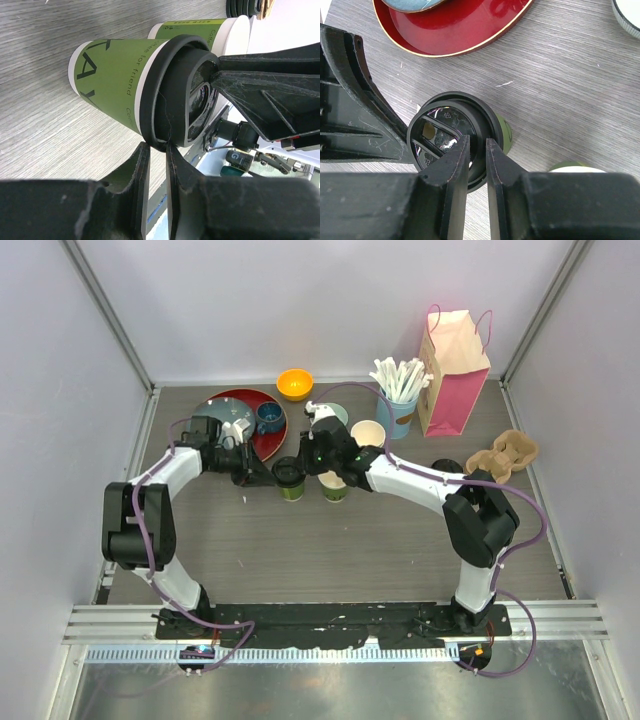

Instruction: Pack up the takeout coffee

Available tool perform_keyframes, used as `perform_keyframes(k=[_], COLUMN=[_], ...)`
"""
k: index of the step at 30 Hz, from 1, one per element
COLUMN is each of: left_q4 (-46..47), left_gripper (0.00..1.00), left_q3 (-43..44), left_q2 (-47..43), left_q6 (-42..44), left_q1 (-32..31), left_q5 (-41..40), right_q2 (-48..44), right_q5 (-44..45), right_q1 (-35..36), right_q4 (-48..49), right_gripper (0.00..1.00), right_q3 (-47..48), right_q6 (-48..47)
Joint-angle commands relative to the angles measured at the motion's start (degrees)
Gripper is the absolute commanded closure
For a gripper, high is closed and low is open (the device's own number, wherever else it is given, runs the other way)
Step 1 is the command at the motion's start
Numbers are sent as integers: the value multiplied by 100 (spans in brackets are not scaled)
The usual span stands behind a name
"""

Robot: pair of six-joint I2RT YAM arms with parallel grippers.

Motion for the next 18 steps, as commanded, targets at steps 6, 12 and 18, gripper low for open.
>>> perform_keyframes(k=[6,12,18], left_q4=[130,-2,-116], left_gripper=[73,64,60], left_q3=[211,484,590], left_q2=[-364,-620,-690], left_q6=[547,635,697], left_q1=[-40,47,56], left_q5=[-1367,-1402,-1358], right_q2=[85,164,147], right_q5=[-571,-562,-606], right_q1=[131,122,131], right_q4=[-432,-564,-826], right_gripper=[75,74,68], right_q3=[283,529,942], right_q6=[-341,-500,-832])
